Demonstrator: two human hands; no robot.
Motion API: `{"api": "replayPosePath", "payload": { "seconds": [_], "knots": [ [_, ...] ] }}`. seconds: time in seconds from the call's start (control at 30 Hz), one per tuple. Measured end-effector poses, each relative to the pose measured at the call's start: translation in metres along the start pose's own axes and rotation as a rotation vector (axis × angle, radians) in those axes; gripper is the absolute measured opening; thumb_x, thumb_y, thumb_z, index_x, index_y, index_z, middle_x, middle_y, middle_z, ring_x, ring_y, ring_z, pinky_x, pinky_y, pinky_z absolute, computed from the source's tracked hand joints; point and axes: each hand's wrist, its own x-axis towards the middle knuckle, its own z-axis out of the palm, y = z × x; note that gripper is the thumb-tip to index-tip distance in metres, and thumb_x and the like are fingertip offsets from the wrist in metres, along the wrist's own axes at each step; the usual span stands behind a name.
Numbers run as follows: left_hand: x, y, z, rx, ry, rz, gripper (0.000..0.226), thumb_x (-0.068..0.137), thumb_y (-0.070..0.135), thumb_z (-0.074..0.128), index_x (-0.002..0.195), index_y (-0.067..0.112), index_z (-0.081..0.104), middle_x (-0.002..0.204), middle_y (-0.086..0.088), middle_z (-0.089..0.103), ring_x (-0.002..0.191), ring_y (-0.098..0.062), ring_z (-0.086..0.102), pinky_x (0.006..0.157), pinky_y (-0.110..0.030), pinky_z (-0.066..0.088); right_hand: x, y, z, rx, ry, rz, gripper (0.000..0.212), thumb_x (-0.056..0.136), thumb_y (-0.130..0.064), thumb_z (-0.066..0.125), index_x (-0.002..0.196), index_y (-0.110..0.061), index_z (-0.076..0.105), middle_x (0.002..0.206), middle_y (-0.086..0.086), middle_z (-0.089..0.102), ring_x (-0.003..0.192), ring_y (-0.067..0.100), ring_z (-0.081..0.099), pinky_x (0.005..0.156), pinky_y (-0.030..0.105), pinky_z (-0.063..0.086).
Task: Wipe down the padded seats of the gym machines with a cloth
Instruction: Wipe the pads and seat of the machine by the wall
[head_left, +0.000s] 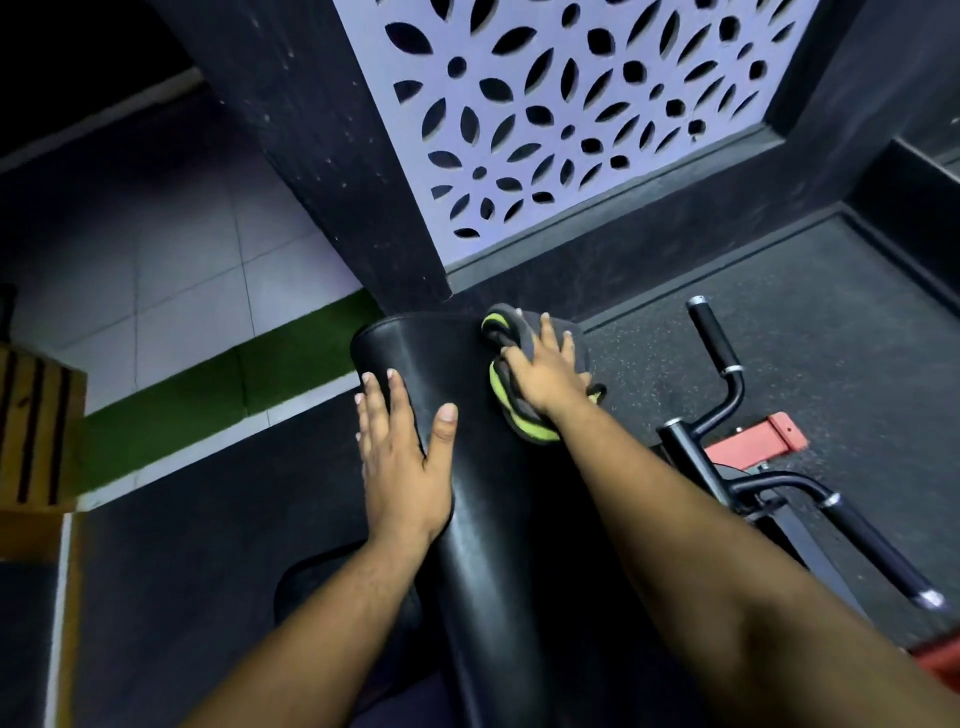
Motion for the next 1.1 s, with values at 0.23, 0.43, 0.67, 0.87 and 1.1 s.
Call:
{"api": "replayPosePath", "payload": {
  "seconds": [0.23,0.43,0.67,0.87,1.1],
  "knots": [
    [0.0,0.001,0.0,-0.012,0.0,0.002,0.105,0.08,0.095,0.007,0.164,0.031,0.005,0.172,0.009,-0.012,0.158,-0.011,-0.012,0.129,-0.042,0.002,-0.09,0.06,0.016,-0.057,0.02,-0.179,0.06,0.097,-0.06,0.042,0.146,-0.071,0.01,0.169,-0.023,0.0,0.157,0.009,-0.005,0.117,0.064,0.01],
    [0.0,-0.001,0.002,-0.012,0.008,-0.008,0.104,0.08,0.095,0.007,0.164,0.034,0.004,0.171,0.011,-0.013,0.157,-0.009,-0.012,0.129,-0.046,0.004,0.009,0.015,0.001,0.043,0.074,-0.048,0.059,0.102,-0.055,0.041,0.154,-0.06,0.014,0.17,-0.021,0.0,0.157,0.023,0.0,0.112,0.071,0.015],
    [0.001,0.001,0.0,-0.032,0.012,-0.002,0.106,0.079,0.095,0.004,0.164,0.031,0.006,0.172,0.008,-0.011,0.158,-0.011,-0.011,0.129,-0.041,0.0,-0.103,0.072,0.015,-0.087,-0.065,-0.199,0.073,0.089,-0.064,0.034,0.156,-0.058,0.005,0.168,-0.026,-0.011,0.156,0.007,-0.012,0.119,0.061,0.01],
    [0.001,0.0,0.001,-0.063,0.022,0.001,0.091,0.088,0.081,0.011,0.164,0.03,0.009,0.172,0.008,-0.009,0.158,-0.012,-0.009,0.129,-0.045,0.003,-0.065,0.004,0.024,-0.053,0.046,-0.212,0.066,0.101,-0.068,0.034,0.159,-0.052,0.007,0.169,-0.023,-0.011,0.158,0.021,-0.011,0.116,0.072,0.003],
    [0.0,-0.001,0.0,-0.065,0.022,0.014,0.088,0.088,0.073,0.01,0.164,0.029,0.008,0.172,0.006,-0.009,0.158,-0.012,-0.01,0.129,-0.042,-0.002,-0.071,-0.028,0.02,-0.101,-0.026,-0.276,0.07,0.101,-0.066,0.035,0.16,-0.05,0.0,0.168,-0.025,-0.013,0.158,0.022,-0.01,0.12,0.066,0.008]
  ]
}}
